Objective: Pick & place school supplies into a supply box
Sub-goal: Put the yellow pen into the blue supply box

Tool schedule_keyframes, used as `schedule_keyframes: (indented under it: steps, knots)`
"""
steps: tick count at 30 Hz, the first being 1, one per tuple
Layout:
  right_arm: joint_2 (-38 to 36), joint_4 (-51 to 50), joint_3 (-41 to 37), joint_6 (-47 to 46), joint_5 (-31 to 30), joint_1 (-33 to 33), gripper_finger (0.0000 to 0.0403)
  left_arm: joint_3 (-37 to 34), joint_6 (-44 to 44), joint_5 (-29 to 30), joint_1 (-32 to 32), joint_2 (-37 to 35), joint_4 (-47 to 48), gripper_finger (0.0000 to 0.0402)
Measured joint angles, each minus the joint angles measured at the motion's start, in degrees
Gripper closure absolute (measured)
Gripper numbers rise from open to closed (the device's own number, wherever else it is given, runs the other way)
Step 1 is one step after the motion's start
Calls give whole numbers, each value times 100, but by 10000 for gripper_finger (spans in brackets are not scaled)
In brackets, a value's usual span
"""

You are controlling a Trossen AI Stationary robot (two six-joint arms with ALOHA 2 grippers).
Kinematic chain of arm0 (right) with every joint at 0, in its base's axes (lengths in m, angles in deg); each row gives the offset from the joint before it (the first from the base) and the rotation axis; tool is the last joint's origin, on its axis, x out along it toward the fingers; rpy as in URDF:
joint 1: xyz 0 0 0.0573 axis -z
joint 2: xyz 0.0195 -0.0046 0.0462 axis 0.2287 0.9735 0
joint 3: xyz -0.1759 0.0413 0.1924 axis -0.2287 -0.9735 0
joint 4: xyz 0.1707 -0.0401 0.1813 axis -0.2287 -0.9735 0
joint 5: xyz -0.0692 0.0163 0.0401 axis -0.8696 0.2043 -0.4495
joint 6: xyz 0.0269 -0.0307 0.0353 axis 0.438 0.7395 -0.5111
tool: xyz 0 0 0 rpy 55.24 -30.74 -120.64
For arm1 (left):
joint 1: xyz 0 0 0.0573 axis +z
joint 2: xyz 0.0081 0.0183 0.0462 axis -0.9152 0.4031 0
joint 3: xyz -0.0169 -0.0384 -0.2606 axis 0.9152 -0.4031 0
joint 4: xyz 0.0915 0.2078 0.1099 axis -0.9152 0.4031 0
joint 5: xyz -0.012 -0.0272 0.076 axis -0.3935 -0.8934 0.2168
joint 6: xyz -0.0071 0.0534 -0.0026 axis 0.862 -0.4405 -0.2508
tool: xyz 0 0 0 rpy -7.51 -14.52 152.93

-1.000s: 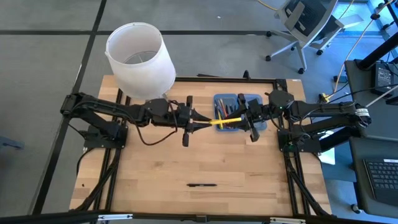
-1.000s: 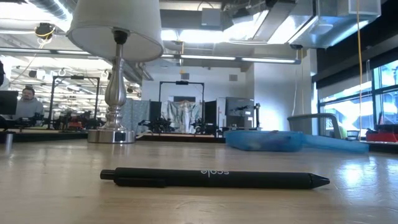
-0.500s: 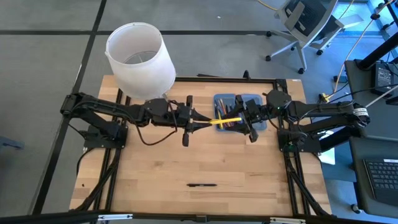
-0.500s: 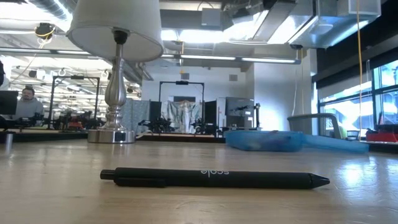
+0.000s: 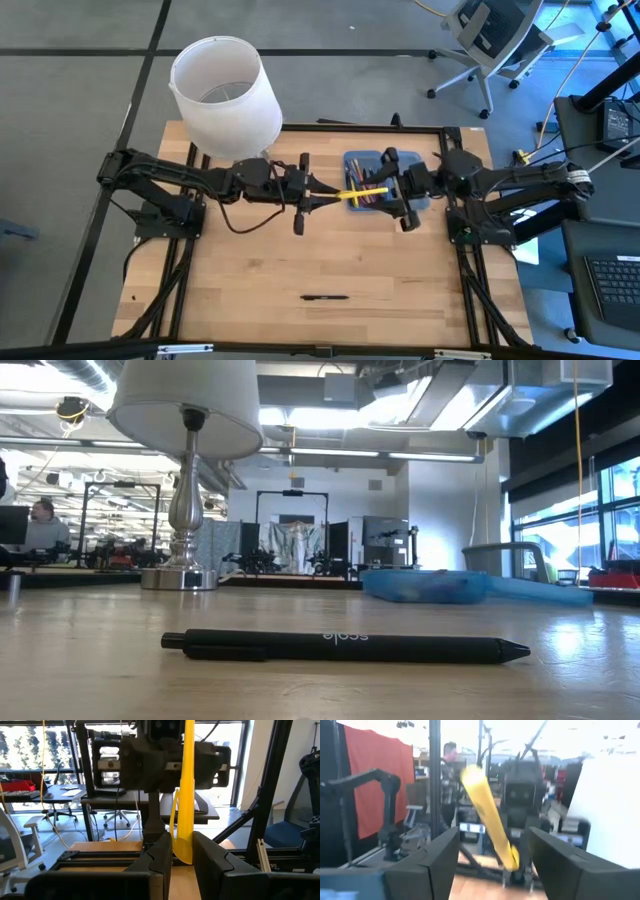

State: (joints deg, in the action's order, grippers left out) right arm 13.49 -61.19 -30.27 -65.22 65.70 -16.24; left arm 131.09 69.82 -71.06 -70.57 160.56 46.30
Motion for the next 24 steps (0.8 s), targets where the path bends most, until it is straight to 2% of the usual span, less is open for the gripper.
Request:
schedule_keyframes:
  steps: [5,19,24]
  knots:
    - [-1,198,0,110,-303,-69,194,0,0,7,0,0,0,348]
    - [-1,179,0,108,-323,-71,334,0,-60,152,0,0,4,344]
    - [-3,177,0,122,-412,-62,359,0,-219,315,-7,2,9,328]
